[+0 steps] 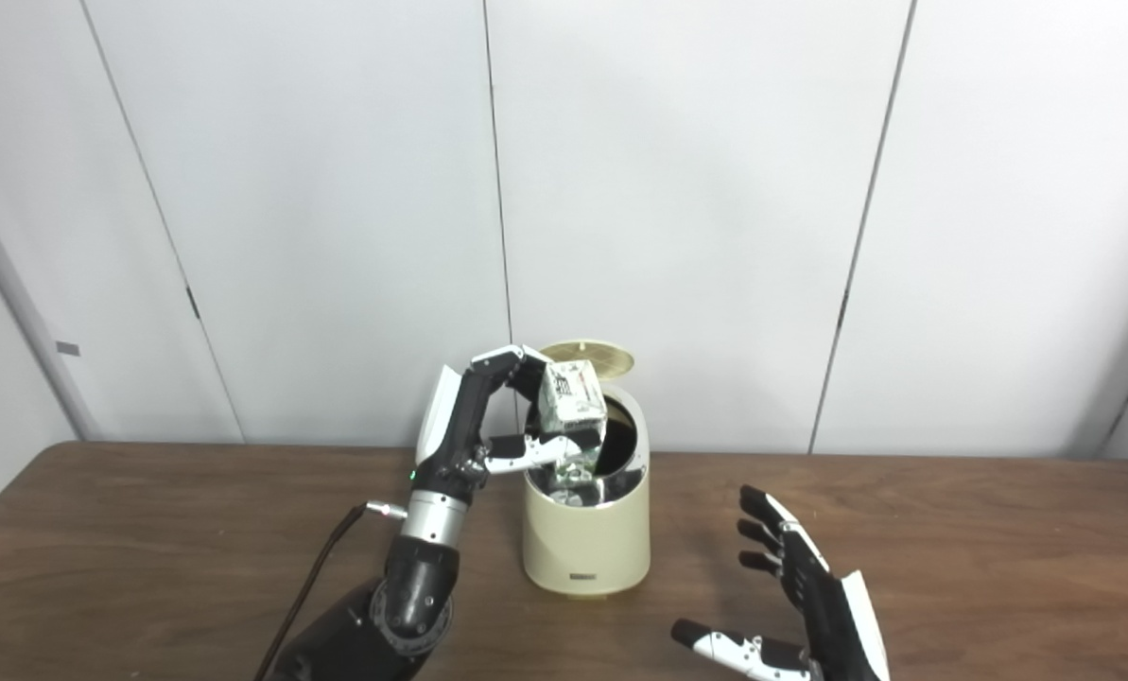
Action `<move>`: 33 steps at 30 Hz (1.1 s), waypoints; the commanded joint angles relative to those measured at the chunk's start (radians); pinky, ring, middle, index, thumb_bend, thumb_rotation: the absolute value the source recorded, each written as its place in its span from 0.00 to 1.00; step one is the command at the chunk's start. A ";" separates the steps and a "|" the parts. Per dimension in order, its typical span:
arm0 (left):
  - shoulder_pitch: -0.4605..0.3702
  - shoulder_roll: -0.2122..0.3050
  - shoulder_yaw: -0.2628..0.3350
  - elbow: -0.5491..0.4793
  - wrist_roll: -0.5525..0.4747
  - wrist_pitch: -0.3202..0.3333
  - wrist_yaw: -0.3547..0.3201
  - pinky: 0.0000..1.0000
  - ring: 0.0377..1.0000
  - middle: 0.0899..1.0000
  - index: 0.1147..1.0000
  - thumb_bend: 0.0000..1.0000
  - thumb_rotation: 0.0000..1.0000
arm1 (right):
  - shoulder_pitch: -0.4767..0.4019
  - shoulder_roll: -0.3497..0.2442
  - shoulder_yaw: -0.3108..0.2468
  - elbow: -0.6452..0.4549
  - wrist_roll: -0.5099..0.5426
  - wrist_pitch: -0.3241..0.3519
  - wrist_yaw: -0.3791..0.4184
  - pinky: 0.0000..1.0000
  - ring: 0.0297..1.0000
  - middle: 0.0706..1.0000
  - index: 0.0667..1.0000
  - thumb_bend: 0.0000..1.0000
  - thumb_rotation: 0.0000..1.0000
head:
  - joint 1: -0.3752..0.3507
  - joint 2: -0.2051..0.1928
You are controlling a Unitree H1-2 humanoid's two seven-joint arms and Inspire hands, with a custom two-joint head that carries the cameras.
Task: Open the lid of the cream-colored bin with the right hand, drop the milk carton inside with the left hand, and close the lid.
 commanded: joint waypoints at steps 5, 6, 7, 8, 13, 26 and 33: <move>-0.022 0.032 -0.032 0.035 0.036 0.008 -0.049 0.58 0.65 0.66 0.60 0.80 0.12 | -0.023 -0.012 -0.003 -0.015 0.012 -0.024 0.008 0.73 0.82 0.86 0.84 0.75 0.17 | 0.001 0.000; -0.020 0.035 -0.034 0.035 0.039 0.008 -0.049 0.63 0.71 0.72 0.68 0.87 0.17 | -0.023 -0.013 -0.002 -0.014 0.013 -0.026 0.008 0.73 0.82 0.86 0.84 0.75 0.17 | 0.003 0.001; -0.018 0.037 -0.036 0.035 0.040 0.008 -0.048 0.63 0.71 0.73 0.69 0.88 0.18 | -0.023 -0.014 -0.002 -0.014 0.014 -0.027 0.008 0.73 0.82 0.86 0.84 0.75 0.17 | 0.003 0.001; -0.015 0.040 -0.036 0.028 0.040 0.008 -0.047 0.65 0.73 0.75 0.71 0.89 0.20 | -0.023 -0.016 -0.001 -0.014 0.013 -0.028 0.008 0.73 0.82 0.86 0.84 0.75 0.17 | 0.006 0.001; -0.006 0.054 -0.031 -0.013 0.034 0.008 -0.055 0.72 0.78 0.82 0.83 0.90 0.27 | -0.021 -0.018 -0.003 -0.021 0.010 -0.019 0.009 0.72 0.82 0.86 0.84 0.75 0.17 | 0.011 0.005; 0.055 0.076 0.052 -0.156 -0.007 0.008 -0.119 0.68 0.75 0.79 0.81 0.89 0.27 | -0.021 -0.022 -0.010 -0.014 0.024 -0.021 0.022 0.73 0.82 0.86 0.83 0.75 0.13 | 0.024 0.013; 0.121 0.066 0.147 -0.272 -0.048 0.008 -0.201 0.56 0.66 0.73 0.75 0.87 0.20 | -0.022 -0.020 -0.010 -0.015 0.020 -0.018 0.023 0.73 0.82 0.86 0.83 0.75 0.10 | 0.033 0.016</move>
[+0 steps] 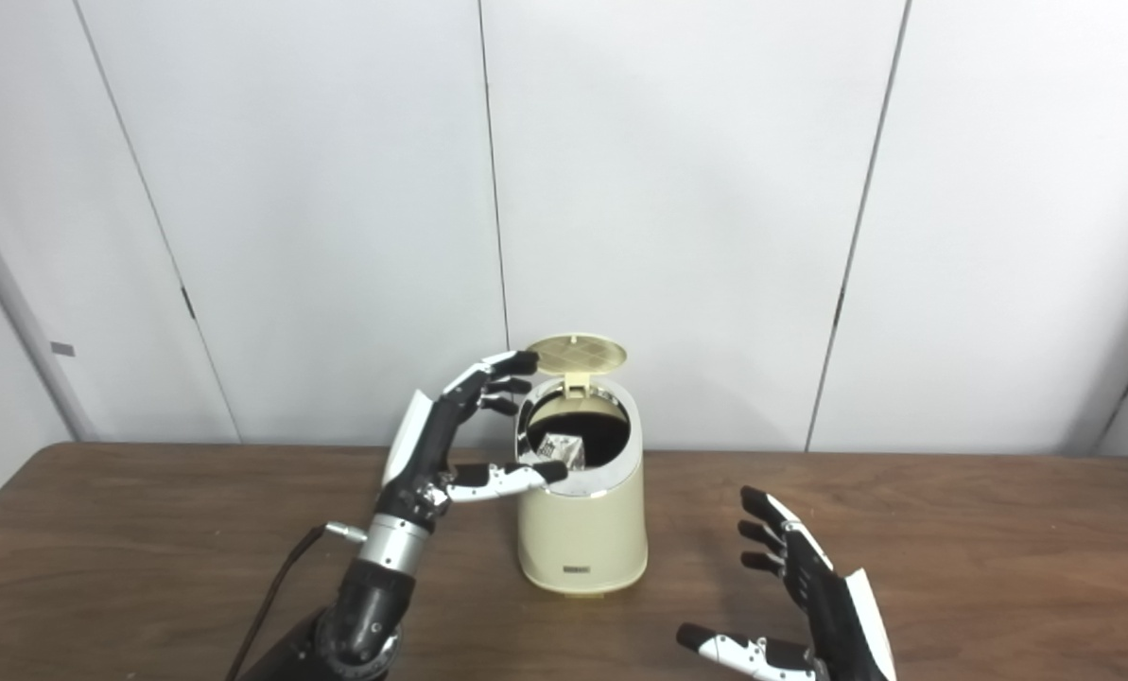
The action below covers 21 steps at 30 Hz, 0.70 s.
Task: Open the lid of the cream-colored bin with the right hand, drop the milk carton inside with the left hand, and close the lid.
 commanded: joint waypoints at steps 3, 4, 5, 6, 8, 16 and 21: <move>-0.004 0.010 0.042 -0.079 -0.002 -0.013 -0.030 0.53 0.64 0.71 0.74 0.85 0.18 | -0.026 -0.008 -0.001 -0.015 0.002 -0.027 0.000 0.72 0.82 0.86 0.83 0.74 0.09 | 0.005 0.002; 0.003 0.009 0.050 -0.087 -0.004 -0.013 -0.039 0.53 0.64 0.71 0.73 0.84 0.17 | -0.027 -0.009 -0.001 -0.010 0.001 -0.034 0.000 0.72 0.82 0.86 0.83 0.74 0.09 | 0.005 0.002; 0.008 0.007 0.057 -0.093 -0.005 -0.013 -0.046 0.53 0.63 0.70 0.73 0.84 0.16 | -0.028 -0.010 -0.001 -0.006 -0.001 -0.038 -0.001 0.72 0.82 0.86 0.83 0.74 0.09 | 0.005 0.002; 0.015 0.005 0.064 -0.097 -0.006 -0.013 -0.054 0.53 0.63 0.70 0.73 0.84 0.16 | -0.028 -0.011 -0.001 -0.003 -0.001 -0.041 -0.001 0.72 0.81 0.86 0.83 0.74 0.09 | 0.005 0.002; 0.025 -0.001 0.075 -0.103 -0.009 -0.013 -0.067 0.53 0.62 0.69 0.73 0.84 0.16 | -0.029 -0.010 -0.001 -0.002 -0.003 -0.037 -0.002 0.72 0.81 0.86 0.83 0.74 0.10 | 0.007 0.003; 0.081 -0.037 0.213 -0.170 -0.136 -0.013 -0.266 0.53 0.61 0.68 0.71 0.83 0.15 | -0.032 -0.004 0.003 -0.011 -0.002 -0.032 -0.001 0.71 0.81 0.86 0.82 0.74 0.09 | 0.005 0.004; 0.107 -0.034 0.325 -0.205 -0.192 -0.012 -0.401 0.58 0.67 0.74 0.77 0.78 0.23 | -0.032 -0.004 0.003 -0.025 -0.004 -0.023 0.000 0.71 0.81 0.86 0.82 0.74 0.08 | 0.009 0.006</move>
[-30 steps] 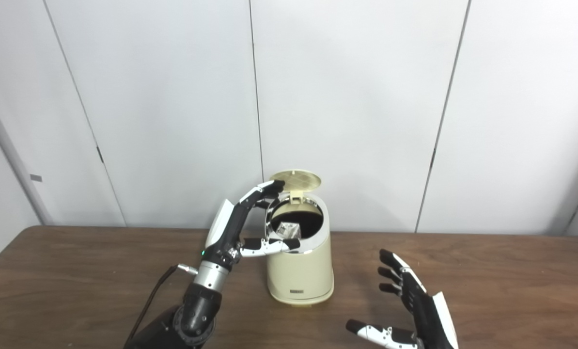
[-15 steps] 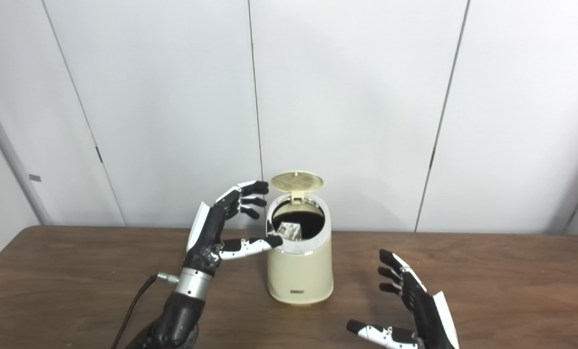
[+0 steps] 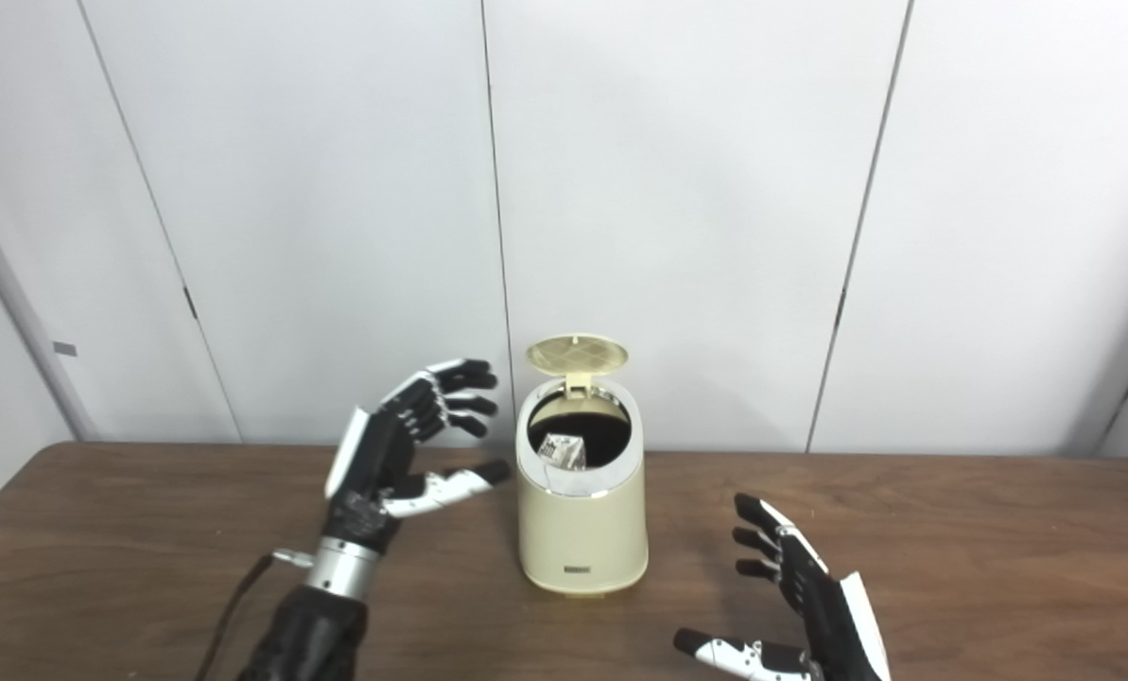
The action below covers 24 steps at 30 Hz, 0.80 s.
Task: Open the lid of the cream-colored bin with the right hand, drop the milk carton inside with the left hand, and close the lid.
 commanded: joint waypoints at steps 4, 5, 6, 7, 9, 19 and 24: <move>0.005 0.037 0.077 -0.086 -0.098 0.032 -0.110 0.61 0.73 0.78 0.82 0.76 0.27 | -0.030 -0.011 -0.005 -0.032 -0.003 -0.026 -0.002 0.71 0.81 0.85 0.82 0.74 0.09 | 0.002 0.004; 0.019 0.047 0.087 -0.109 -0.120 0.061 -0.128 0.62 0.74 0.79 0.82 0.75 0.28 | -0.030 -0.012 -0.006 -0.030 -0.002 -0.026 -0.002 0.71 0.80 0.85 0.82 0.74 0.10 | 0.002 0.005; 0.031 0.055 0.095 -0.130 -0.136 0.088 -0.144 0.63 0.75 0.80 0.82 0.76 0.29 | -0.029 -0.012 -0.006 -0.031 -0.001 -0.024 -0.002 0.71 0.81 0.85 0.82 0.75 0.11 | 0.002 0.005; 0.045 0.063 0.103 -0.153 -0.156 0.121 -0.161 0.63 0.75 0.80 0.82 0.76 0.29 | -0.028 -0.013 -0.007 -0.033 0.001 -0.022 0.000 0.71 0.81 0.85 0.82 0.75 0.11 | 0.003 0.007; 0.081 0.081 0.120 -0.205 -0.200 0.206 -0.189 0.66 0.77 0.82 0.83 0.77 0.29 | -0.027 -0.014 -0.008 -0.036 0.007 -0.020 0.003 0.72 0.81 0.86 0.82 0.75 0.11 | 0.002 0.007; 0.225 0.096 0.173 -0.314 -0.237 0.354 -0.256 0.70 0.81 0.85 0.85 0.73 0.22 | -0.025 -0.025 -0.013 -0.040 0.008 -0.015 0.009 0.70 0.81 0.85 0.82 0.75 0.09 | 0.010 0.015; 0.269 0.073 0.182 -0.297 -0.173 0.322 -0.242 0.47 0.65 0.76 0.82 0.72 0.20 | -0.026 -0.033 -0.014 -0.029 0.021 -0.027 0.018 0.71 0.81 0.85 0.82 0.75 0.11 | 0.005 0.018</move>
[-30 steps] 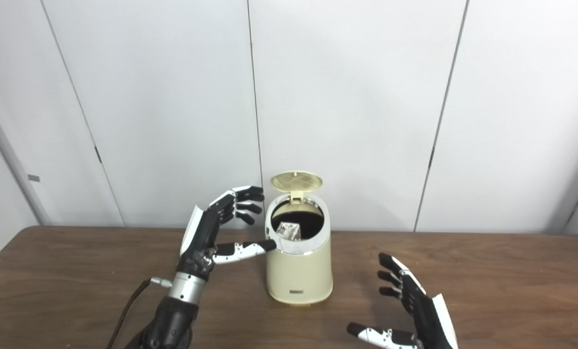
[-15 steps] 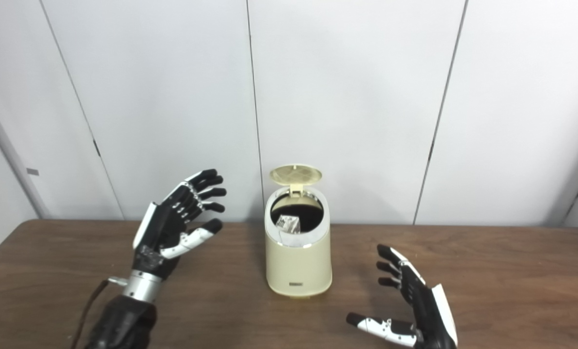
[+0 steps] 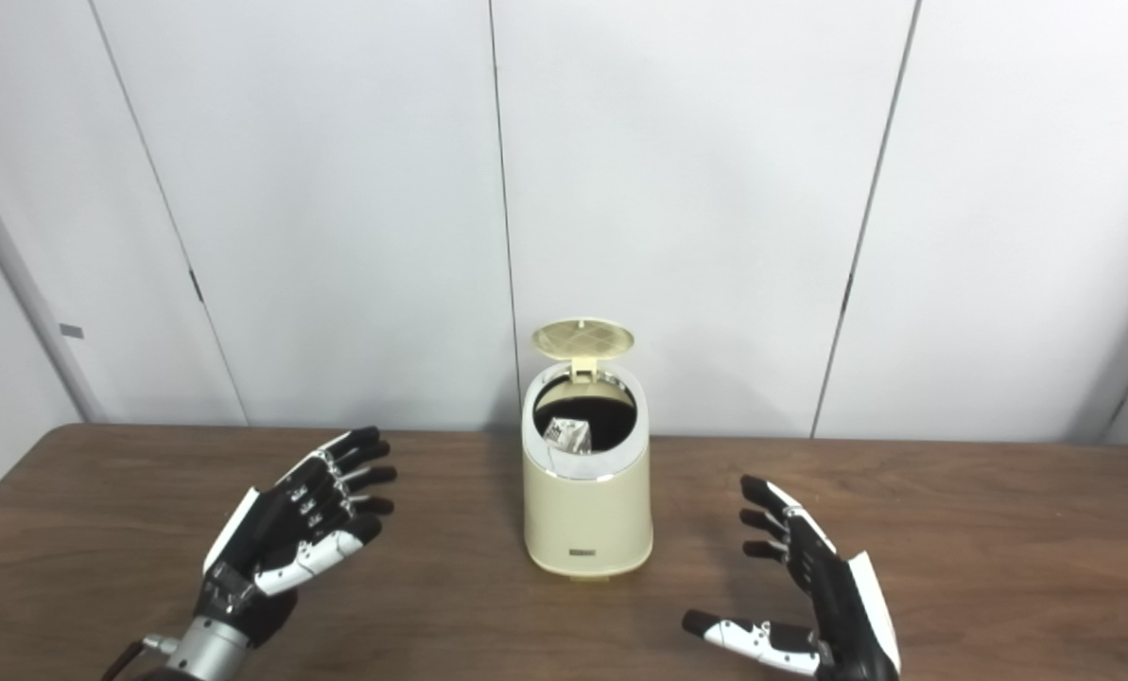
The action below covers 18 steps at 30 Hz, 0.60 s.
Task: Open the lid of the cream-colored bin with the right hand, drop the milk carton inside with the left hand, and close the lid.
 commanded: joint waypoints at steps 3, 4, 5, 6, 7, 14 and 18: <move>0.001 -0.017 0.008 0.004 0.064 -0.081 0.017 0.43 0.61 0.72 0.78 0.71 0.21 | -0.022 -0.007 -0.002 -0.042 0.009 -0.005 0.005 0.70 0.80 0.85 0.82 0.75 0.10 | -0.010 -0.001; 0.002 -0.022 0.008 0.009 0.073 -0.090 0.018 0.44 0.61 0.71 0.77 0.71 0.21 | -0.021 -0.008 -0.002 -0.046 0.009 -0.001 0.006 0.70 0.80 0.85 0.82 0.75 0.10 | -0.011 -0.001; 0.002 -0.029 0.009 0.015 0.077 -0.097 0.019 0.45 0.61 0.71 0.76 0.72 0.21 | -0.021 -0.009 -0.002 -0.051 0.011 0.004 0.008 0.70 0.80 0.85 0.82 0.75 0.10 | -0.014 0.000; 0.002 -0.036 0.010 0.023 0.081 -0.103 0.020 0.46 0.61 0.70 0.75 0.72 0.20 | -0.021 -0.009 -0.002 -0.056 0.010 0.009 0.008 0.70 0.80 0.85 0.82 0.75 0.10 | -0.016 0.001; 0.002 -0.042 0.011 0.033 0.085 -0.113 0.021 0.47 0.60 0.69 0.73 0.73 0.19 | -0.023 -0.011 -0.001 -0.059 0.005 0.013 0.008 0.70 0.80 0.85 0.82 0.75 0.10 | -0.017 0.001; -0.003 -0.057 0.000 0.118 0.146 -0.207 0.026 0.51 0.58 0.65 0.68 0.71 0.17 | -0.101 -0.068 -0.008 -0.075 -0.003 0.044 0.048 0.72 0.79 0.85 0.86 0.76 0.17 | -0.042 -0.002; 0.002 -0.065 -0.002 0.143 0.161 -0.221 0.027 0.51 0.57 0.64 0.69 0.78 0.12 | -0.209 -0.124 0.005 -0.093 -0.035 0.125 0.093 0.75 0.84 0.87 0.90 0.78 0.24 | -0.055 -0.005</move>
